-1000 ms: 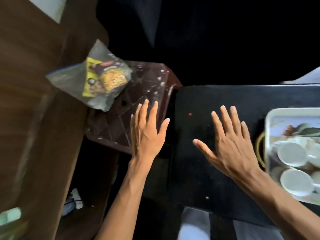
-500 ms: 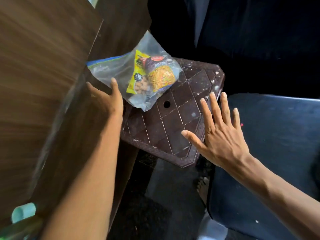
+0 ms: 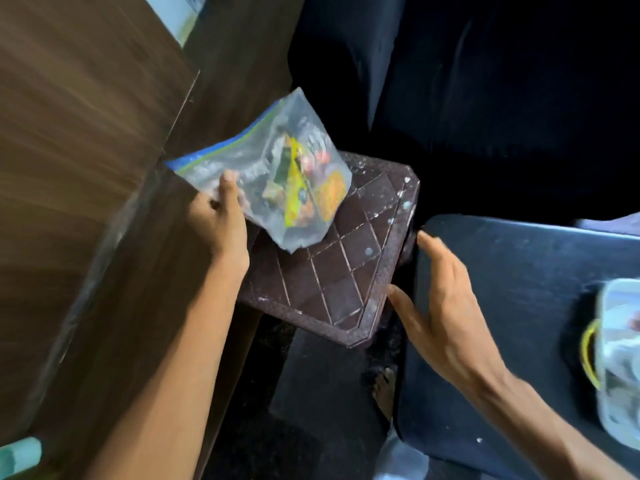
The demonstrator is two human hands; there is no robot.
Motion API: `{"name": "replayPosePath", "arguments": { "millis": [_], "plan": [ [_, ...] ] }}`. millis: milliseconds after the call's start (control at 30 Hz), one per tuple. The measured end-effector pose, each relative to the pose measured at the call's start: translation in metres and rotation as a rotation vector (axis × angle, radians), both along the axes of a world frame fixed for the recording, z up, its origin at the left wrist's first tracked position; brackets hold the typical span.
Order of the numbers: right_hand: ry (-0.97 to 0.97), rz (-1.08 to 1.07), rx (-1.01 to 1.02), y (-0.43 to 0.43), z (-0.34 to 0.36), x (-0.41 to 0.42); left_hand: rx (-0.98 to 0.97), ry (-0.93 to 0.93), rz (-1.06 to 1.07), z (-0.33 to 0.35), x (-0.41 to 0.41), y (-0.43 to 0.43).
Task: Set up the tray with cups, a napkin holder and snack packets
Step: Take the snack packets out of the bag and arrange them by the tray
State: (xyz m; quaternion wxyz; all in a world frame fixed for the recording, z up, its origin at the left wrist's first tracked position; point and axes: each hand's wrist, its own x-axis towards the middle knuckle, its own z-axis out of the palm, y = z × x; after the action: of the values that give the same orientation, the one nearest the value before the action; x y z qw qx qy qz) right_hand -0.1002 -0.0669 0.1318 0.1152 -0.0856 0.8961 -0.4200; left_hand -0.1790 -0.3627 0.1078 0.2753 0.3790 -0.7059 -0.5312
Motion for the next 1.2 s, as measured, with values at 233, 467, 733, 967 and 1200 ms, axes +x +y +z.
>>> {"name": "replayPosePath", "arguments": {
  "millis": [233,467,733,967,1200],
  "plan": [
    [-0.15,-0.53,-0.548,0.035,0.103,0.027,-0.98,0.2,-0.551,0.094,0.067,0.109],
    [-0.663,-0.797,-0.805,0.094,0.188,0.052,-1.128,0.48,-0.963,0.178,0.148,0.196],
    [-0.681,-0.981,-0.706,0.22,0.233,0.135,-1.072,0.511,-1.406,0.233,0.22,0.322],
    [-0.84,-0.992,-0.941,0.351,0.222,0.195,-1.147,0.464,-1.517,0.257,0.256,0.433],
    [-0.776,-0.779,-1.082,0.439,0.23,0.211,-0.785,0.109,-1.648,0.278,0.297,0.506]
  ]
}}
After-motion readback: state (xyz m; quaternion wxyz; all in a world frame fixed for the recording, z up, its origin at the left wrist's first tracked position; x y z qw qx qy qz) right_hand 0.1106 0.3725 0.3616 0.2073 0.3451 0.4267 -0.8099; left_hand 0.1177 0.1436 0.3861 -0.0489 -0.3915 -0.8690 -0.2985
